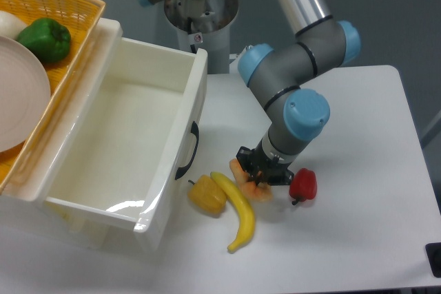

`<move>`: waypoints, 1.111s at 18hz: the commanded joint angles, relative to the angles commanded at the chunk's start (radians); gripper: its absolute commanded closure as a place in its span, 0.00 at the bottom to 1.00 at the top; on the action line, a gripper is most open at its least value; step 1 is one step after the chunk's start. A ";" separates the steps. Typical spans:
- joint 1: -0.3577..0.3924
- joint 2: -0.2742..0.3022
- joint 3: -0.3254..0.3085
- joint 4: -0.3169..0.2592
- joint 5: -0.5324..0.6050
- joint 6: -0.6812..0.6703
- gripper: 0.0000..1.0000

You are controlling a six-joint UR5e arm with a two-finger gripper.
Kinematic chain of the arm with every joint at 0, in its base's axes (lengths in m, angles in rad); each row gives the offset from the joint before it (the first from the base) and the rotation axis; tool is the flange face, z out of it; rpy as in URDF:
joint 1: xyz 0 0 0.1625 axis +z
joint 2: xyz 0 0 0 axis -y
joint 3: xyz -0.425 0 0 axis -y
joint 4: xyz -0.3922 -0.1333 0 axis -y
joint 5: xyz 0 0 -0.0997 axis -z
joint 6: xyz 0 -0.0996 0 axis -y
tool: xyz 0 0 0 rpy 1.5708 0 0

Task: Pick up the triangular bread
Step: 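Lower the open gripper onto the bread slice and close on it, then lift the gripped bread slice up off the table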

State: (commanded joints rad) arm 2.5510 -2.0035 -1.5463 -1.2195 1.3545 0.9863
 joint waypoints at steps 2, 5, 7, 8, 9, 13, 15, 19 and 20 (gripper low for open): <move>0.003 0.018 0.000 -0.009 0.012 0.072 0.91; 0.017 0.054 0.000 -0.061 0.058 0.170 0.91; 0.034 0.074 0.006 -0.086 0.057 0.192 0.91; 0.037 0.086 0.009 -0.101 0.058 0.221 0.91; 0.049 0.097 0.012 -0.118 0.058 0.262 0.91; 0.097 0.121 0.018 -0.150 0.060 0.412 0.91; 0.120 0.140 0.017 -0.152 0.061 0.474 0.91; 0.129 0.143 0.017 -0.155 0.127 0.586 0.91; 0.129 0.144 0.017 -0.156 0.149 0.609 0.91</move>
State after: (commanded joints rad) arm 2.6799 -1.8592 -1.5294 -1.3760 1.5031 1.5951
